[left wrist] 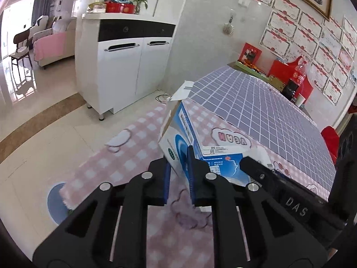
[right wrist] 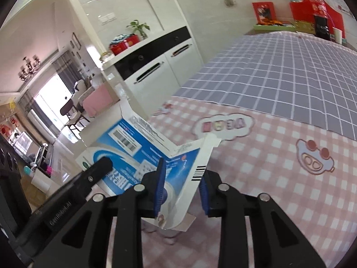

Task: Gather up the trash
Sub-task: 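Carry the medicine box over the wastebasket and open both tools to drop it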

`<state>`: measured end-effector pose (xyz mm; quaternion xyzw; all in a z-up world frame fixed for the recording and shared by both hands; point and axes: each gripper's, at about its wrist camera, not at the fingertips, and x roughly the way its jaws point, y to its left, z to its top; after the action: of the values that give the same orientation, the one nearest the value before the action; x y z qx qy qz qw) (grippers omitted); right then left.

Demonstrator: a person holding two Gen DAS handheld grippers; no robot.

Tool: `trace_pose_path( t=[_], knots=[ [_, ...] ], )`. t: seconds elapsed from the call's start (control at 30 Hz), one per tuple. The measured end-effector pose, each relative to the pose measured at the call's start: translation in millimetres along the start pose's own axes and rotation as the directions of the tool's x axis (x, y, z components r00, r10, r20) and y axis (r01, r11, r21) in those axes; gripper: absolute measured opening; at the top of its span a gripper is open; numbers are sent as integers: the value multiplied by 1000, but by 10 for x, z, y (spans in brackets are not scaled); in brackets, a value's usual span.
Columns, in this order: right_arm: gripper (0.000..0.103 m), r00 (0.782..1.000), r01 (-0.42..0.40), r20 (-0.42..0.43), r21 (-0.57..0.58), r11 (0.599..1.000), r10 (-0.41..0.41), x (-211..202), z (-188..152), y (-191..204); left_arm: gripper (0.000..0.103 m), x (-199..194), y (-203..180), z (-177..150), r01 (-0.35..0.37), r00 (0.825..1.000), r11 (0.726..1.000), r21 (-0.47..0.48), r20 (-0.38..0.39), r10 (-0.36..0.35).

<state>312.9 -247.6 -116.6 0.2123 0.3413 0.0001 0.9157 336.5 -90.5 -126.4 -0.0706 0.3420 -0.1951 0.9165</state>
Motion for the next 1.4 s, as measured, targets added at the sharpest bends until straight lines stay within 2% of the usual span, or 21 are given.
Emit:
trace_pose_path(
  t=[0.3,0.57,0.77,0.93,1.07,1.4],
  knots=[
    [28,993,-115,-10,-94,989,115,-99,-137,780,13,-730,555,-122,-75,992,995,-67,101,81],
    [28,966,-259,-49,-188,948,254,-94,-326,1719,13,-1510,1249,-160,-171,960,975,-138,199,197],
    [28,939,-344,-105,-240,908,328,-3,-516,2338,13,-1897,1733,-250,-241,930,951,-196,232,283],
    [28,925,-378,-159,-278,883,346,153,-665,2749,13,-2022,2096,-298,-275,916,931,-241,227,330],
    [28,918,-391,-191,-299,870,347,300,-773,3012,13,-2033,2358,-347,-290,912,918,-270,214,351],
    [28,908,-398,-268,-318,860,322,804,-983,3329,13,-1772,2937,-414,-318,914,892,-321,148,379]
  ],
)
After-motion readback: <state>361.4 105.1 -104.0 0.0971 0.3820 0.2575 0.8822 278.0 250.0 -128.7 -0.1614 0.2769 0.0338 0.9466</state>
